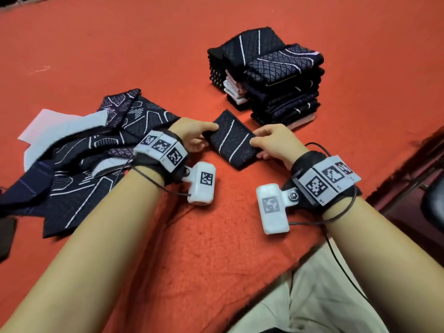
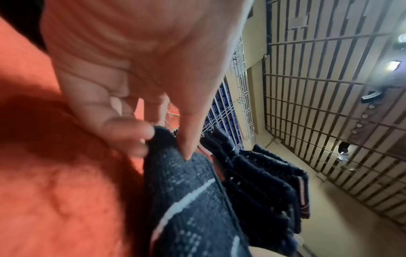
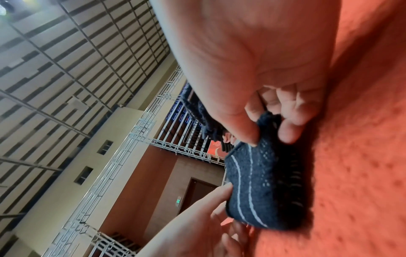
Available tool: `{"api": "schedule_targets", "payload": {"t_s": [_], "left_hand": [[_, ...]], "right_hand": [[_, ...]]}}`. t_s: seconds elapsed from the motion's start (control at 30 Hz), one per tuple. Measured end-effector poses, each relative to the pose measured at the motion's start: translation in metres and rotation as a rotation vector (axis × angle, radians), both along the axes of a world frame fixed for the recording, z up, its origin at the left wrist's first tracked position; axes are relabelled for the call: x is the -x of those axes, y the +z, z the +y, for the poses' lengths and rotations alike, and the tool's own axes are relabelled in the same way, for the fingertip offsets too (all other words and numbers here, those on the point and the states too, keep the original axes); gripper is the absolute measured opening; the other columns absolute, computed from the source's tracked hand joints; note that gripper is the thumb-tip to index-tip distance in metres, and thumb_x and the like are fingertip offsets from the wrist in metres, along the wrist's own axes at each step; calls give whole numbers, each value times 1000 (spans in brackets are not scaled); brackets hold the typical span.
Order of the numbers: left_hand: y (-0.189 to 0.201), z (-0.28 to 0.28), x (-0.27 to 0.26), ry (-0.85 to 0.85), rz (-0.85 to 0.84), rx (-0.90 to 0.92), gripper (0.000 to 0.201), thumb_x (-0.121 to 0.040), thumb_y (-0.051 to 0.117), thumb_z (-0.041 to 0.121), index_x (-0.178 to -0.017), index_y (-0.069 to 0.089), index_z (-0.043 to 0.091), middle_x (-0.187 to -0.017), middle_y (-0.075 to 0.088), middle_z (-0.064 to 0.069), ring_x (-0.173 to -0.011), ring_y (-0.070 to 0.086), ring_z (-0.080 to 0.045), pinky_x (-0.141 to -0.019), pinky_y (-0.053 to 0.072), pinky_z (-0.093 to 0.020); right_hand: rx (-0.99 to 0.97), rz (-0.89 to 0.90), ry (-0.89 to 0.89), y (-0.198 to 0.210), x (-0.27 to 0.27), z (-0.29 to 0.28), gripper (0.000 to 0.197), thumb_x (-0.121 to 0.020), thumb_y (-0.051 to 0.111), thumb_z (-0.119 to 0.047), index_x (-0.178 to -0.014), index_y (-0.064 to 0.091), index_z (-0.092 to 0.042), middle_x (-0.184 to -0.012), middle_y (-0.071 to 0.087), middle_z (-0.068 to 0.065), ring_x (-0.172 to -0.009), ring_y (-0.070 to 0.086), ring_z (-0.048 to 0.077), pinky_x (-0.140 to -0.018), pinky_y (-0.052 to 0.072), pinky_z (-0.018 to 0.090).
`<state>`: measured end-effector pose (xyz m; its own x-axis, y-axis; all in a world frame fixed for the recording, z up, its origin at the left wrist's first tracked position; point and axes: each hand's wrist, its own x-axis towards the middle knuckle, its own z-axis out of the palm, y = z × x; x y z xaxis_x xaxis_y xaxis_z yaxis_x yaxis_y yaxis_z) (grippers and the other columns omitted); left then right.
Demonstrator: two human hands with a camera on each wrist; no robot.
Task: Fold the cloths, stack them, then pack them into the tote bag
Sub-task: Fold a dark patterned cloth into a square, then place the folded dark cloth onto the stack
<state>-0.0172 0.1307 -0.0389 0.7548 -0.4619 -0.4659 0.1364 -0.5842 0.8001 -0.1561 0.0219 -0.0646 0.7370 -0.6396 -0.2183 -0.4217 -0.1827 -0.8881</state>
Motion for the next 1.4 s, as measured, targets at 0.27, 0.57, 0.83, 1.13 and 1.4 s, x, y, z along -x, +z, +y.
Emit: {"api": "schedule_targets", "payload": {"t_s": [0.27,0.57,0.83,1.13,1.4], "left_hand": [[-3,-5,-15,-119,-145,-225,28,-83,66,34,-84,50,12,-69,49,-4,-56,44,-16,-49,30,-23],[25,41,-19,-201,-233,-102,6,-94,52,21,-89,53,19,-79,55,5,-43,51,-3,-47,39,-14],[45,118,-28,-154,-499,-14,18,-91,54,12,-75,57,19,-73,60,1,-35,48,3,-38,39,-12],[58,224,-34,89,-360,76,16,-94,51,20,-80,59,22,-78,60,4,-44,51,1,-45,40,-10],[18,294,-32,290,-204,47,12,-92,54,24,-81,60,22,-83,59,9,-69,49,-5,-61,40,-21]], "right_hand": [[68,35,91,7,9,5,56,-86,58,-12,-137,36,-22,-79,47,-5,-56,54,14,-47,44,21],[343,123,-46,21,11,10,39,-82,56,-23,-121,52,-17,-117,60,7,-104,57,26,-90,47,35],[452,115,110,48,-9,60,10,-80,53,-21,-84,63,-20,-103,67,5,-98,62,26,-88,51,37],[352,283,581,54,-57,139,22,-86,52,-17,-98,67,-7,-80,65,2,-65,57,19,-49,40,19],[374,398,762,38,-89,196,20,-90,51,-25,-87,57,-7,-85,68,7,-53,52,15,-45,40,16]]}}
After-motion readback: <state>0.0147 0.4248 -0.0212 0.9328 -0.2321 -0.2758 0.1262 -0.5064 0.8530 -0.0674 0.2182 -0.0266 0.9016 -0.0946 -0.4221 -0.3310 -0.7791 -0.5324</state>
